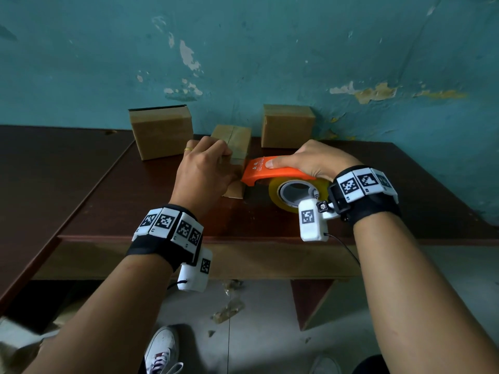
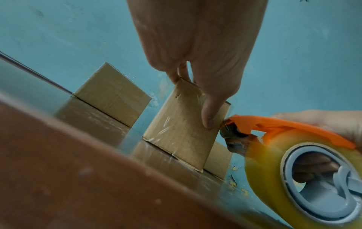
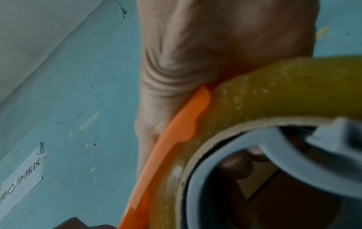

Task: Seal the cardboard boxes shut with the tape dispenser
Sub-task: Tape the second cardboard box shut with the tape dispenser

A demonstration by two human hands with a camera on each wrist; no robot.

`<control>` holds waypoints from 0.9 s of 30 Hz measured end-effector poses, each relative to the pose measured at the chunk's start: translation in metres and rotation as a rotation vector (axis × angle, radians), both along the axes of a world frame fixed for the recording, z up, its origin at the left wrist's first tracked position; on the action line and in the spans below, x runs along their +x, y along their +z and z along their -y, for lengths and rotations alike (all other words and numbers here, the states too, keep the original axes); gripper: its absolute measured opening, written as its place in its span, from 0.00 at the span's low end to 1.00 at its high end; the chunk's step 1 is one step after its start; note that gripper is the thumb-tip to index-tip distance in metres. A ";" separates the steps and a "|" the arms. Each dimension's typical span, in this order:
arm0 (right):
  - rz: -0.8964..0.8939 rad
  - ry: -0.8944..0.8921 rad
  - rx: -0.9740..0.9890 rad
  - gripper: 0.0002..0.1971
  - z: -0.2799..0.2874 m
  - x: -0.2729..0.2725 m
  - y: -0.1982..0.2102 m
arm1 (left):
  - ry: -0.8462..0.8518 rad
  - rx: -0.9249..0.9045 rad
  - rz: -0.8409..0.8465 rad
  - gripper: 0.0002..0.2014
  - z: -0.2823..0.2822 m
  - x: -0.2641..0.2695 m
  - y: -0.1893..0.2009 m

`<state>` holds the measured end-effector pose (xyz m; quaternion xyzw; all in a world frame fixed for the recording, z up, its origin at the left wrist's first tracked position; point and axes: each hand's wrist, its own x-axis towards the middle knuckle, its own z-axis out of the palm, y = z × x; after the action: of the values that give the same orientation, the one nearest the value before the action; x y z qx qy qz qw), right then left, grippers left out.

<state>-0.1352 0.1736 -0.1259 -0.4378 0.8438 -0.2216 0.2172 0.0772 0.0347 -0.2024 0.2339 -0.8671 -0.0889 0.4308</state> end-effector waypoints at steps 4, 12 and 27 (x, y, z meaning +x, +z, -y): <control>0.026 -0.032 0.003 0.38 0.001 -0.001 -0.001 | -0.004 0.010 -0.002 0.21 0.001 -0.001 -0.001; 0.120 -0.053 0.042 0.41 0.003 -0.002 -0.003 | 0.002 0.006 -0.020 0.19 0.001 -0.002 -0.003; -0.051 -0.001 0.155 0.38 0.001 0.014 0.007 | -0.007 0.014 0.031 0.23 0.004 0.005 0.003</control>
<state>-0.1208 0.1730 -0.1185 -0.4246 0.8639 -0.1448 0.2288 0.0825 0.0307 -0.1990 0.2355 -0.8738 -0.0929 0.4153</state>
